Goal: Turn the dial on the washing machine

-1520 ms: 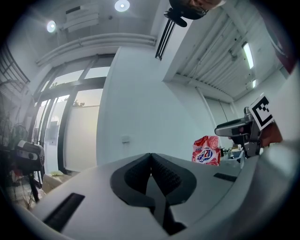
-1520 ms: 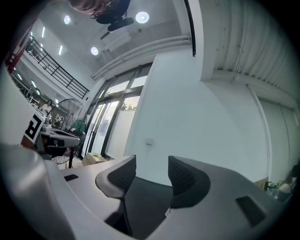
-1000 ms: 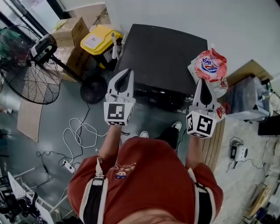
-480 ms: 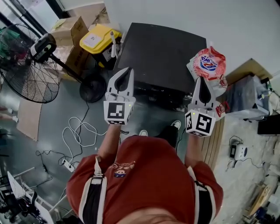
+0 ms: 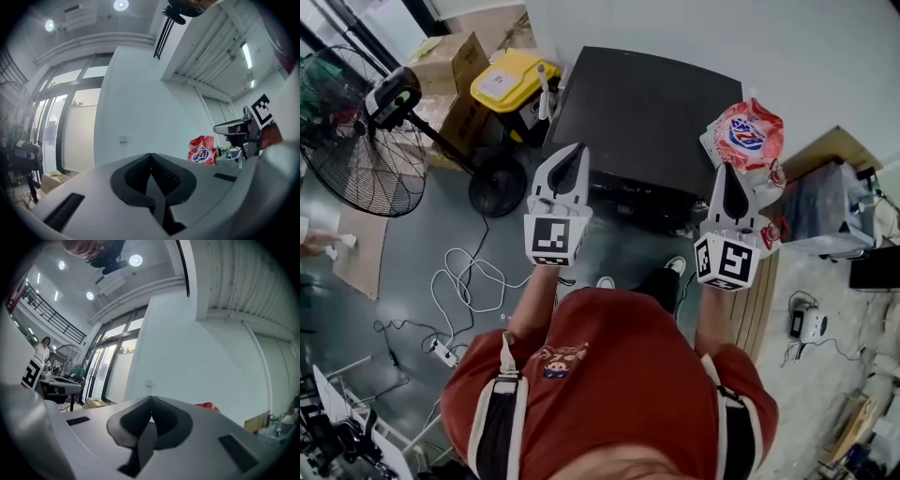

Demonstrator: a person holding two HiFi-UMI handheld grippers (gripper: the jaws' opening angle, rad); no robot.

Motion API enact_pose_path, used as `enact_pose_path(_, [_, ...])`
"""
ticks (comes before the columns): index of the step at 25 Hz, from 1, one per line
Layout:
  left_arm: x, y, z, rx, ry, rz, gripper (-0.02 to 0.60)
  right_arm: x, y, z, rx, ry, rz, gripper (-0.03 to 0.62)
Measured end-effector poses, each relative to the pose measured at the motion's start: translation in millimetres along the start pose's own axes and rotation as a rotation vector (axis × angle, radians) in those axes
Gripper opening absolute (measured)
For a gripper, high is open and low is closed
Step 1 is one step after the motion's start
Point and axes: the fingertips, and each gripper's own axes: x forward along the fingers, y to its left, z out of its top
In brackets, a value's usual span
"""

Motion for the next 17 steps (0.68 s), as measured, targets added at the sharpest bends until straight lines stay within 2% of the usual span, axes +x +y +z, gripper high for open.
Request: enact_pose_path(17, [-2.0,3.8,-3.3,-0.002,0.004,0.006,0.011,3.1,7.9,-2.2,-0.004,0.005,0.013,0.008])
